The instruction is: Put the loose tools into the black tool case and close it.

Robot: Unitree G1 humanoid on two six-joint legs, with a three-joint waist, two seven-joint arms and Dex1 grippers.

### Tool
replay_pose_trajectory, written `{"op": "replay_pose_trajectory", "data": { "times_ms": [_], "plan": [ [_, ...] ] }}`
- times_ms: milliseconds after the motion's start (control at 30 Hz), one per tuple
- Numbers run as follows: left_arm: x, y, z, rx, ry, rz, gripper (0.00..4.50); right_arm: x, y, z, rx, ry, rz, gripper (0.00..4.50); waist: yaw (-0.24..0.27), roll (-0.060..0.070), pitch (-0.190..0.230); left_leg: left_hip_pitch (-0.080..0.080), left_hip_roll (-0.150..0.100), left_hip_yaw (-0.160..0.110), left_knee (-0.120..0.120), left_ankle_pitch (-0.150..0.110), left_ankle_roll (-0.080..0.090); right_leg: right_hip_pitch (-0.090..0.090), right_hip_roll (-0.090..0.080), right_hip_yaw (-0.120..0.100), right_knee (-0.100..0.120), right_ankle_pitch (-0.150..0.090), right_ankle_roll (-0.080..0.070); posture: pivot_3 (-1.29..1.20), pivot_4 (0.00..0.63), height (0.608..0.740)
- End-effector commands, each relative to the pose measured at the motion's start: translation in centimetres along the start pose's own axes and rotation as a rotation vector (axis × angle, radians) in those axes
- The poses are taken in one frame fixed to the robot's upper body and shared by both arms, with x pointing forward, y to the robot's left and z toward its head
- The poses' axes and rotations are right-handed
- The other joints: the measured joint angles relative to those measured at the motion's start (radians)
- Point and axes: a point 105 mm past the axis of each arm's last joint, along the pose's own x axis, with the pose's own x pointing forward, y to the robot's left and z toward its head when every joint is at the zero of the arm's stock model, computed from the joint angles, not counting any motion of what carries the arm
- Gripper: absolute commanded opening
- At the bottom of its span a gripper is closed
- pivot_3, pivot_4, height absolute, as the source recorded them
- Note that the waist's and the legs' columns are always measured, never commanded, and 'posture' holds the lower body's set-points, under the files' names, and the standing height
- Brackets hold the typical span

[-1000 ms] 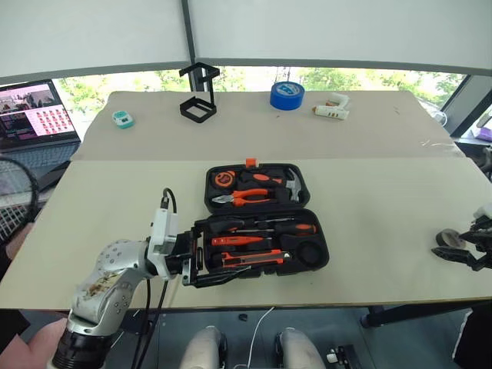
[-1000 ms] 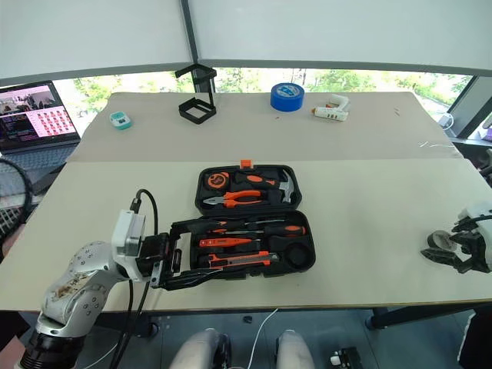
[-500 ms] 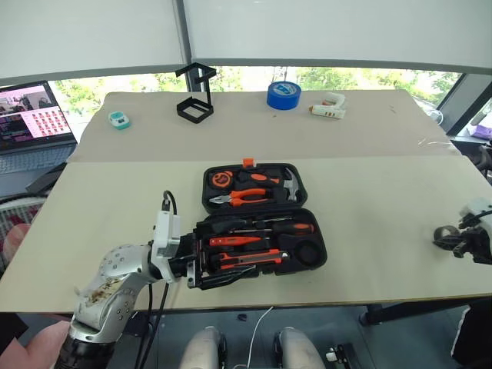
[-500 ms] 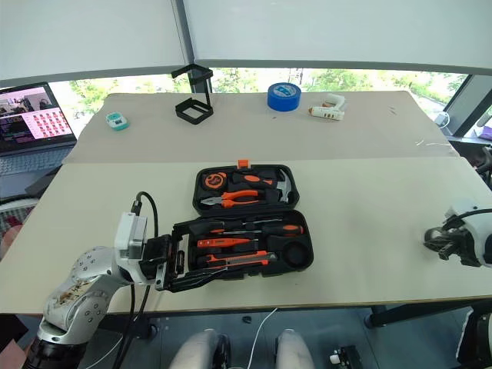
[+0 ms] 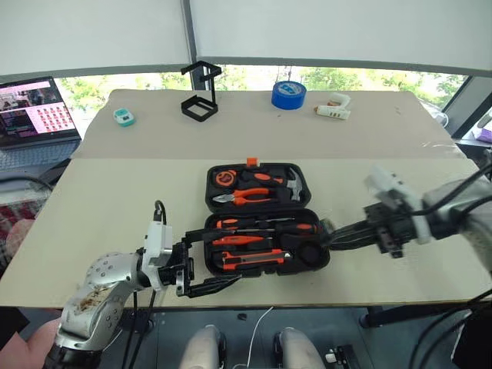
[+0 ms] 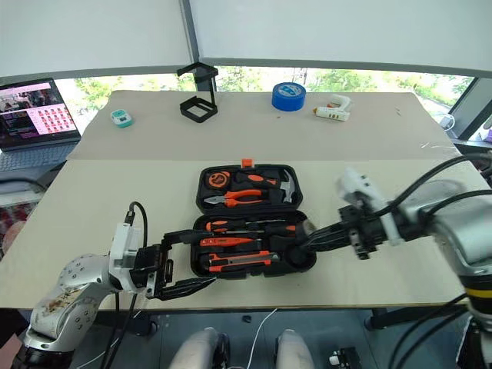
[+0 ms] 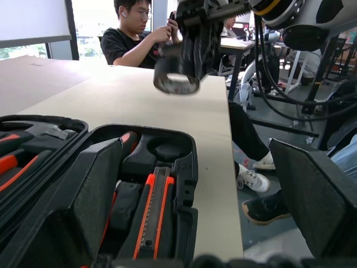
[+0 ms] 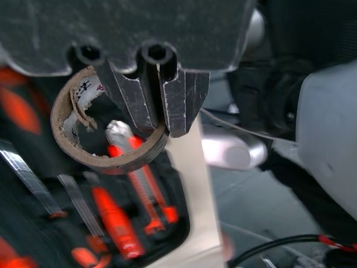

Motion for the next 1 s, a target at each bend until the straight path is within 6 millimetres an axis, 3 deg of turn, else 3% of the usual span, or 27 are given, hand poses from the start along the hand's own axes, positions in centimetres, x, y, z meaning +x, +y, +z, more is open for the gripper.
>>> {"op": "replay_pose_trajectory", "data": {
  "times_ms": [33, 300, 433, 567, 667, 800, 967, 1000],
  "plan": [
    [-0.3, -0.2, -0.3, 0.041, 0.031, -0.012, 4.50, 1.2, -1.0, -0.6, -0.006, 0.068, -0.068, 0.05, 0.000, 0.000, 0.000, -0.001, 0.000, 0.000, 0.000, 0.000, 0.000, -0.001, -0.001, 0.000, 0.000, 0.001, 0.001, 0.00, 0.150, 0.740],
    [-0.3, -0.4, -0.2, 0.043, 0.021, 0.019, 4.50, 1.3, -3.9, -3.7, -0.064, 0.275, -0.189, 0.05, -0.003, 0.000, 0.000, -0.008, -0.001, 0.001, 0.001, 0.000, 0.001, -0.011, 0.002, 0.001, 0.003, 0.005, 0.007, 0.00, 0.150, 0.740],
    [-0.6, -0.6, -0.4, 0.033, 0.025, 0.035, 4.50, 0.9, -4.4, -4.2, -0.021, 0.324, -0.228, 0.05, -0.002, -0.001, 0.000, -0.008, 0.000, 0.000, 0.001, 0.000, 0.001, -0.011, 0.004, 0.001, 0.004, 0.005, 0.007, 0.00, 0.150, 0.740],
    [-0.8, -0.7, -0.6, 0.029, 0.029, 0.068, 4.50, 1.6, -3.6, -4.7, 0.074, 0.334, -0.176, 0.05, 0.000, -0.002, 0.000, -0.008, 0.000, 0.000, 0.001, 0.000, 0.001, -0.011, 0.003, 0.001, 0.004, 0.005, 0.007, 0.00, 0.150, 0.740],
    [-1.0, -0.6, -0.6, 0.031, 0.022, 0.099, 4.50, 1.8, -4.0, -4.5, 0.040, 0.336, -0.176, 0.05, 0.001, -0.002, 0.000, -0.008, 0.000, 0.000, 0.001, 0.000, 0.001, -0.010, 0.002, 0.001, 0.003, 0.005, 0.007, 0.00, 0.150, 0.740],
    [-1.5, -0.2, -0.6, -0.006, 0.039, 0.156, 4.50, 1.2, -3.6, -3.2, 0.009, 0.294, -0.136, 1.31, 0.000, -0.002, 0.000, -0.008, 0.000, 0.000, 0.001, 0.000, 0.001, -0.010, 0.002, 0.001, 0.003, 0.005, 0.007, 0.00, 0.150, 0.740],
    [-3.5, 1.5, -1.4, -0.083, 0.137, 0.296, 4.50, -1.3, -3.1, -2.0, 0.007, 0.193, -0.078, 2.99, -0.001, -0.003, 0.000, -0.008, 0.000, 0.000, 0.000, 0.000, 0.001, -0.011, 0.003, 0.000, 0.004, 0.004, 0.007, 0.00, 0.150, 0.740],
    [-3.9, 2.2, -1.1, -0.073, 0.122, 0.333, 4.50, -2.1, -3.7, -1.9, -0.023, 0.174, -0.107, 2.99, -0.001, -0.003, 0.000, -0.008, 0.000, 0.000, 0.000, 0.000, 0.001, -0.011, 0.003, 0.000, 0.004, 0.005, 0.007, 0.00, 0.150, 0.740]
  ]
}}
